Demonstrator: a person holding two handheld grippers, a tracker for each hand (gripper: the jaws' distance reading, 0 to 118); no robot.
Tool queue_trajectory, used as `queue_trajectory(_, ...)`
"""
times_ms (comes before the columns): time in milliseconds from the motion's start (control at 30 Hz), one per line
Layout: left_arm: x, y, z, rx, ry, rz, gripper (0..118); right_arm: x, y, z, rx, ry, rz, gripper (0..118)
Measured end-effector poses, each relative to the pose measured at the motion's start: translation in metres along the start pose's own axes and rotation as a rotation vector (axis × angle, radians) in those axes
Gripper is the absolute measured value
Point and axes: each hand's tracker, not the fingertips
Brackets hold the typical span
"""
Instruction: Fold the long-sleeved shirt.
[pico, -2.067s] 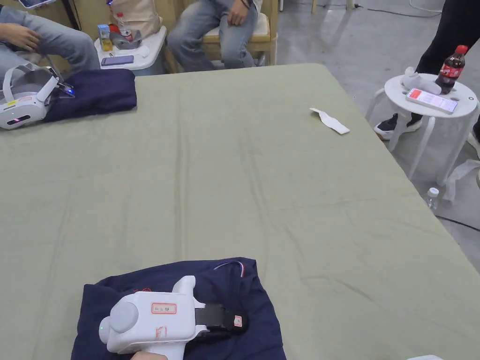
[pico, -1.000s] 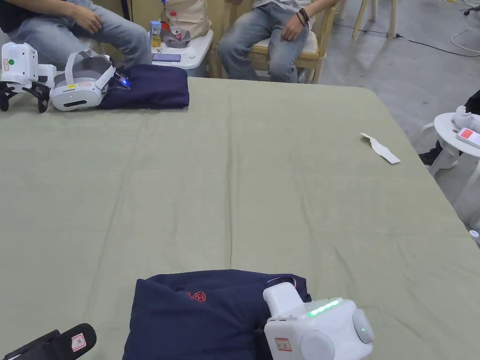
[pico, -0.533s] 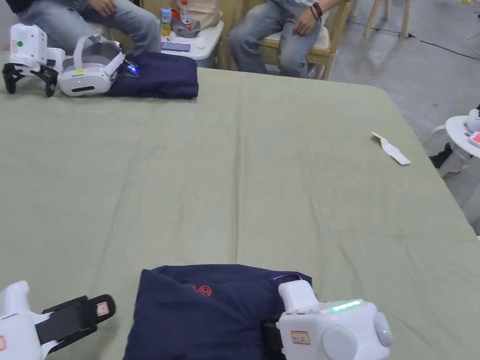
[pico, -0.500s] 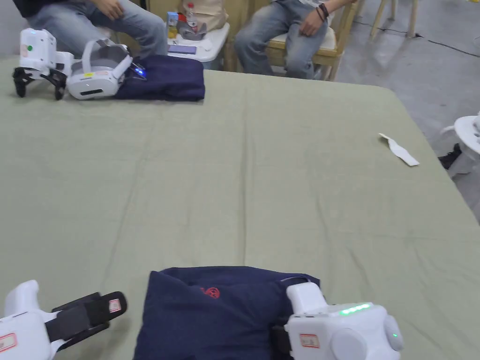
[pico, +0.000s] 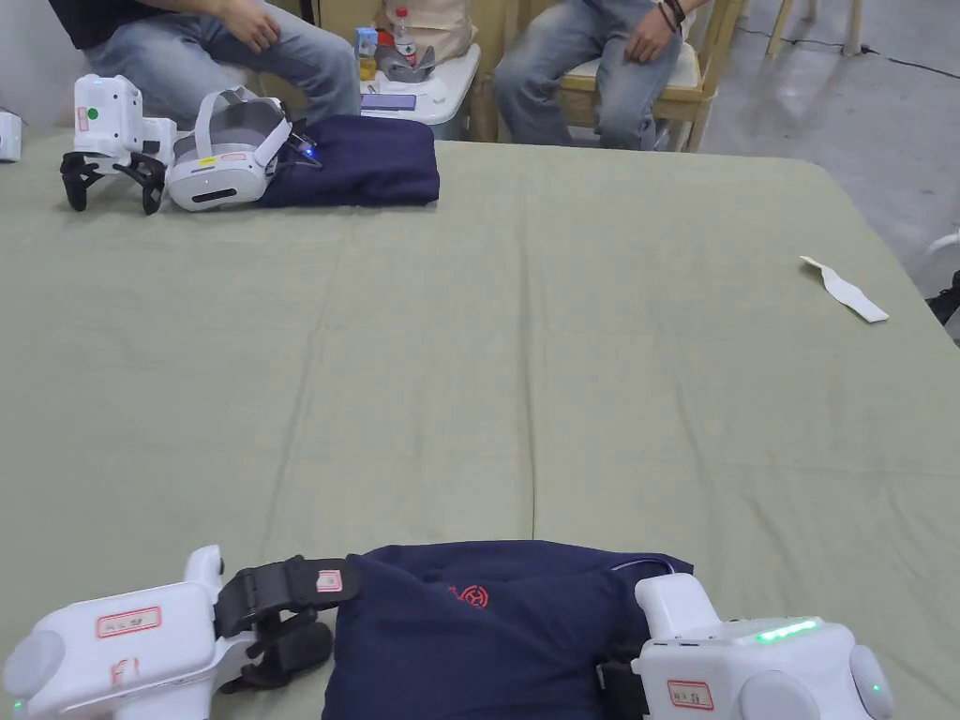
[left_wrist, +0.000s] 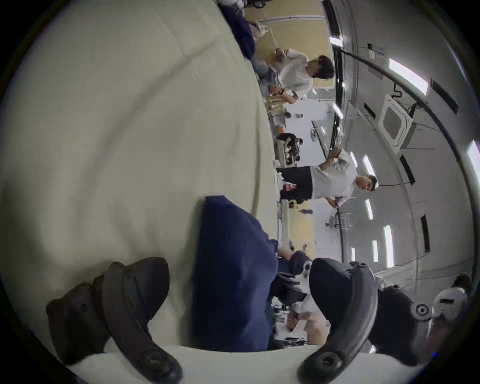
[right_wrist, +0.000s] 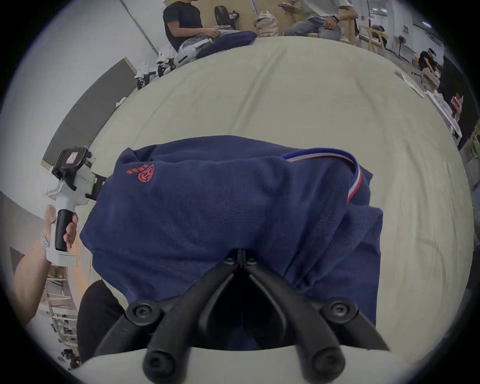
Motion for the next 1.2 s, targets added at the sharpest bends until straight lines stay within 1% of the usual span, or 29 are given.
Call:
queue_trajectory(67,0.006,-0.003,-0.027,-0.055,-0.035,-0.004,109,0.005,-0.002,0.0,0.013,0.021,-0.037,1)
queue_trajectory(100,-0.006,0.007,-0.04,-0.107,-0.034,-0.018,109,0.007,-0.003,0.0,0.015,0.032,-0.054,1)
queue_trajectory(167,0.002,0.001,-0.066,-0.18,-0.033,-0.041,109,0.011,-0.002,0.001,0.015,0.043,-0.066,1)
queue_trajectory(233,0.012,-0.001,-0.084,-0.224,-0.003,-0.11,109,0.011,-0.001,0.001,0.01,0.047,-0.068,1)
queue_trajectory(267,0.012,0.0,-0.087,-0.222,-0.002,-0.111,109,0.01,0.0,0.001,0.008,0.047,-0.066,1)
queue_trajectory(333,0.008,0.002,-0.086,-0.199,-0.008,-0.064,107,0.009,0.001,0.001,0.004,0.043,-0.055,1)
queue_trajectory(367,0.006,0.003,-0.085,-0.201,-0.013,-0.059,102,0.009,0.001,0.001,0.003,0.041,-0.048,1)
queue_trajectory(400,0.003,0.003,-0.081,-0.203,-0.018,-0.068,82,0.009,0.001,0.0,0.004,0.04,-0.043,1)
queue_trajectory(433,-0.001,0.004,-0.078,-0.201,-0.017,-0.068,48,0.009,0.001,0.0,0.005,0.039,-0.039,1)
queue_trajectory(467,-0.008,0.004,-0.075,-0.176,0.025,-0.029,24,0.009,0.001,0.0,0.006,0.039,-0.038,1)
queue_trajectory(500,-0.013,-0.002,-0.075,-0.144,0.108,0.023,23,0.009,0.0,0.0,0.01,0.038,-0.039,1)
queue_trajectory(533,-0.022,-0.006,-0.075,-0.161,0.197,-0.007,23,0.008,-0.001,-0.001,0.014,0.039,-0.039,1)
queue_trajectory(567,-0.018,-0.009,-0.068,-0.154,0.116,-0.059,23,0.007,-0.002,-0.002,0.015,0.034,-0.036,1)
queue_trajectory(600,-0.007,-0.005,-0.077,-0.176,0.075,-0.17,23,0.006,-0.002,-0.002,0.021,0.032,-0.032,1)
queue_trajectory(633,-0.002,-0.007,-0.08,-0.197,0.166,-0.218,23,0.006,-0.003,-0.002,0.022,0.028,-0.029,1)
queue_trajectory(667,0.002,-0.007,-0.082,-0.182,0.194,-0.166,23,0.005,-0.002,-0.001,0.023,0.023,-0.03,1)
queue_trajectory(700,0.007,-0.007,-0.083,-0.187,0.226,-0.172,22,0.004,-0.002,-0.001,0.023,0.019,-0.027,1)
queue_trajectory(733,0.011,-0.008,-0.083,-0.194,0.251,-0.208,22,0.003,-0.002,-0.001,0.023,0.016,-0.021,1)
queue_trajectory(833,0.022,-0.007,-0.09,-0.196,0.281,-0.194,22,0.005,-0.002,-0.002,0.025,0.02,-0.021,1)
queue_trajectory(867,0.028,-0.009,-0.093,-0.2,0.312,-0.22,22,0.007,-0.003,-0.002,0.028,0.025,-0.028,1)
queue_trajectory(900,0.041,-0.015,-0.095,-0.209,0.358,-0.275,22,0.009,-0.004,-0.002,0.032,0.035,-0.042,1)
queue_trajectory(1100,0.083,-0.024,-0.115,-0.226,0.577,-0.284,22,0.016,-0.007,0.0,0.054,0.072,-0.083,1)
queue_trajectory(1133,0.088,-0.026,-0.118,-0.229,0.594,-0.288,23,0.017,-0.008,0.0,0.057,0.077,-0.087,1)
queue_trajectory(1200,0.088,-0.031,-0.12,-0.215,0.622,-0.357,23,0.018,-0.008,-0.001,0.065,0.086,-0.086,1)
